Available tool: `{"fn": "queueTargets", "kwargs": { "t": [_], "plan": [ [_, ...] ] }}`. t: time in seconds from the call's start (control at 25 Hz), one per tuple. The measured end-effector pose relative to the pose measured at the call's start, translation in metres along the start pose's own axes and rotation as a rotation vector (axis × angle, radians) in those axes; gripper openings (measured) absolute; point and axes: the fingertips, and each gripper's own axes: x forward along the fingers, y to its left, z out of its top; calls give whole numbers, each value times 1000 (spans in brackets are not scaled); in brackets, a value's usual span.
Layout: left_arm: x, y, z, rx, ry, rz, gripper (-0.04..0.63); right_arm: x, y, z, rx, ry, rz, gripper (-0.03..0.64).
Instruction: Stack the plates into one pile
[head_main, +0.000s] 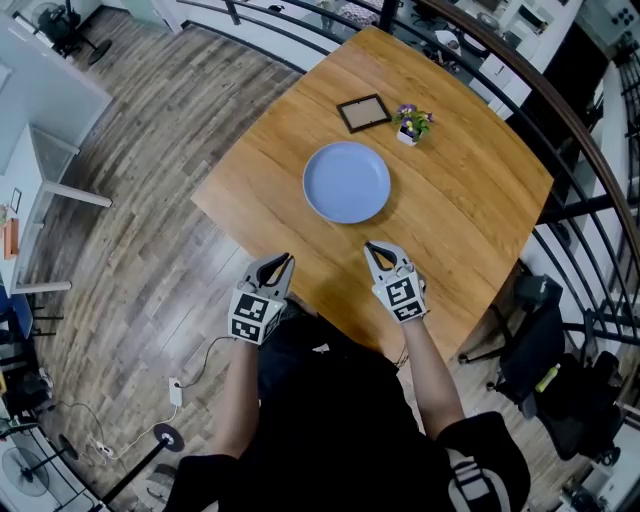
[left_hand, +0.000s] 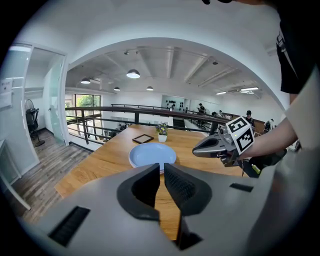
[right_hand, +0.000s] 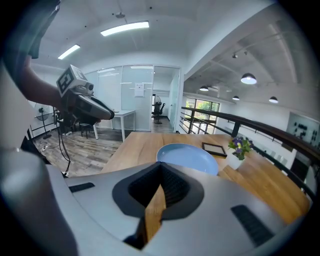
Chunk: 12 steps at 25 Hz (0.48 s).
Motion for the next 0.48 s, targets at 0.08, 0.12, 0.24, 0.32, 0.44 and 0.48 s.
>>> {"fn": "queueTargets", "kwargs": {
  "t": [0.08,0.12,0.24,0.32,0.44,0.48],
  "plan": [
    [-2,-1,-1,0,2,2,44,0,2,1,1,-2,6,9],
    [-3,0,-1,3,5,5,44,1,3,1,0,-3,8,9],
    [-7,0,0,-1,-1,12,44,1,6,4,-7,-3,13,8],
    [-9,0,0,3,-3,16,44,1,7,6,-7,-7,13,8],
    [-12,-1,-1,15,6,22,44,0,9,8,-3,-12,14,8],
    [-12,-1,-2,18,9,23,44,0,10,8,-2,-13,15,8]
  ]
}}
